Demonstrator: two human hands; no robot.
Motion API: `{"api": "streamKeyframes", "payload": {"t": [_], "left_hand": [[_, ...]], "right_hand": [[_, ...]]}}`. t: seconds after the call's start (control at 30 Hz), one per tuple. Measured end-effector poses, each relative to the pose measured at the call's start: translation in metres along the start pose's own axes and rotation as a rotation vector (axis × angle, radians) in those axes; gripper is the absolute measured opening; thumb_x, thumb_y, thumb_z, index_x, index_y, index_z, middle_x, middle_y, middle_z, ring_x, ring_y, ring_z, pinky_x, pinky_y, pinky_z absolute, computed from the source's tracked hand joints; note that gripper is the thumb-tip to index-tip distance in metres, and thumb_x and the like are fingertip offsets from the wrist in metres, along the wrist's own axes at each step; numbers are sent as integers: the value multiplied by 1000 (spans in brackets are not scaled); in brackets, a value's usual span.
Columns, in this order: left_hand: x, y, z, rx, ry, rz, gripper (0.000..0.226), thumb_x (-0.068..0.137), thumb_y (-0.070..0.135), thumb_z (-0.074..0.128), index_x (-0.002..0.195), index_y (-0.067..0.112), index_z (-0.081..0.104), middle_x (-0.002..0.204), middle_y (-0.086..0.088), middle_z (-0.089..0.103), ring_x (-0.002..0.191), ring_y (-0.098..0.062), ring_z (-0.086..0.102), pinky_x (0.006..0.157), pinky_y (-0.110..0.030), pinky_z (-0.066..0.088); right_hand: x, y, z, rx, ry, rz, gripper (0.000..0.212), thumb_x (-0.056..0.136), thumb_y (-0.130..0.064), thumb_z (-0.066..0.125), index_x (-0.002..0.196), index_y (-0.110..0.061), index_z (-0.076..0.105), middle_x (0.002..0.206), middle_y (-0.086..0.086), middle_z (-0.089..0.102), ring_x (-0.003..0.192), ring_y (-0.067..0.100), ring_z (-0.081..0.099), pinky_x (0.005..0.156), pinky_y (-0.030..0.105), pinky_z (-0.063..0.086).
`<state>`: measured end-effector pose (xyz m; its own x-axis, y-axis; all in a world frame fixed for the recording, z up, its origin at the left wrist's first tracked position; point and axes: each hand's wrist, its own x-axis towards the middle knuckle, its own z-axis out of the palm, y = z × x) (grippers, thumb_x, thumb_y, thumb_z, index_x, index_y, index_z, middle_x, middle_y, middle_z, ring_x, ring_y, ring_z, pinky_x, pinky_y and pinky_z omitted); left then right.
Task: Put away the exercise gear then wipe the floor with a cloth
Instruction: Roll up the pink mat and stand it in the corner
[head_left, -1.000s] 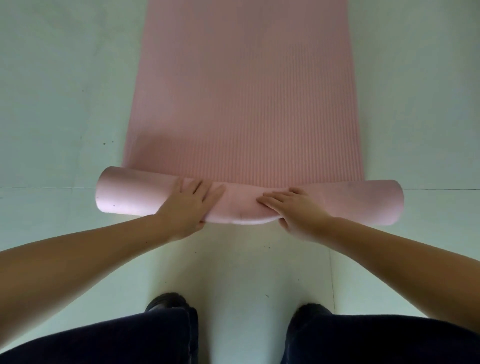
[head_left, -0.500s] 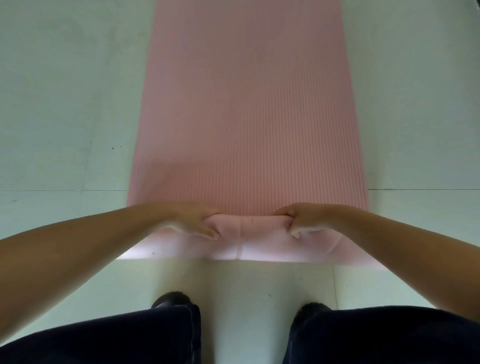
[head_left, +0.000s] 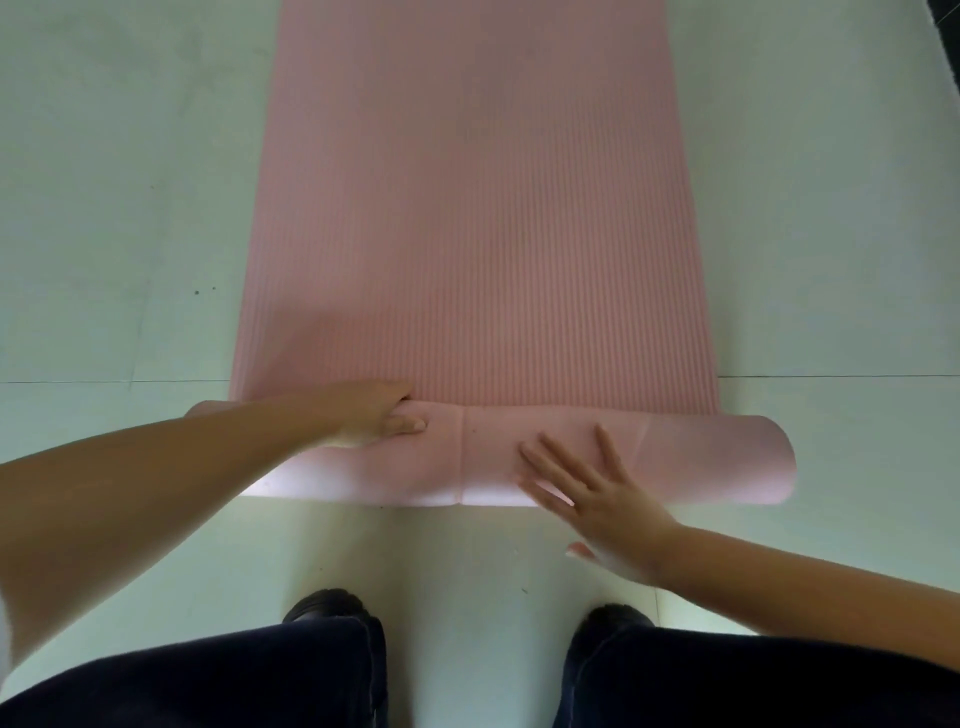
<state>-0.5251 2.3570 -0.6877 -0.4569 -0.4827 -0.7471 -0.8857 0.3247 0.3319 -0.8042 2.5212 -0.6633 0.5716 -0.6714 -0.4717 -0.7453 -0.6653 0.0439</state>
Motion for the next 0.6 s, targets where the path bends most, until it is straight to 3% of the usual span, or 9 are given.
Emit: {"api": "streamKeyframes", "payload": {"t": [0.1,0.17,0.23,0.3,0.37,0.43,0.53,0.6], "left_hand": [[-7,3,4,109,287,70,50,96,46,31,119,7,51,115,-12,54,103,-31,54,87,-38,44],[-19,5,4,144,469,214,64,87,48,18,115,5,56,107,-16,56,94,-35,57,81,-42,48],[-33,6,10,252,501,262,70,83,51,20,124,5,54,115,-17,57,100,-36,58,85,-44,47],[-44,8,24,432,366,173,88,77,66,25,146,12,28,145,-16,39,130,-35,41,103,-54,34],[-47,6,36,547,310,126,102,71,71,47,149,18,7,152,-17,30,138,-36,32,103,-62,31],[-41,7,30,541,376,139,106,68,60,66,146,20,7,146,-17,39,130,-36,42,97,-60,36],[-36,14,4,439,387,161,86,77,50,61,147,25,18,139,-6,43,121,-27,45,97,-41,34],[-37,17,-13,343,288,150,79,77,48,61,145,30,25,131,2,49,115,-22,50,91,-32,37]], "right_hand": [[17,23,-9,31,-16,78,130,52,-30,84,152,-21,2,155,12,26,142,30,25,102,67,28],[29,40,-14,104,-21,81,129,63,-30,80,147,-26,-17,158,14,12,145,27,13,109,61,20],[37,51,-18,173,-77,70,115,78,-31,68,143,-35,-27,160,8,-4,148,24,3,115,55,8],[43,58,-27,245,-95,83,102,80,-28,60,148,-36,-15,160,1,5,145,21,13,115,49,13],[47,61,-38,313,-57,104,92,79,-24,56,150,-37,0,156,-5,22,138,21,30,110,42,23],[51,62,-48,366,-34,140,85,79,-21,55,150,-36,11,147,-5,38,126,20,44,102,36,33],[58,72,-66,483,-45,185,77,77,-17,55,144,-41,27,129,-6,56,108,22,57,85,33,47],[62,80,-80,582,-118,206,73,75,-14,55,139,-45,36,126,-9,60,109,21,57,88,34,48]]}}
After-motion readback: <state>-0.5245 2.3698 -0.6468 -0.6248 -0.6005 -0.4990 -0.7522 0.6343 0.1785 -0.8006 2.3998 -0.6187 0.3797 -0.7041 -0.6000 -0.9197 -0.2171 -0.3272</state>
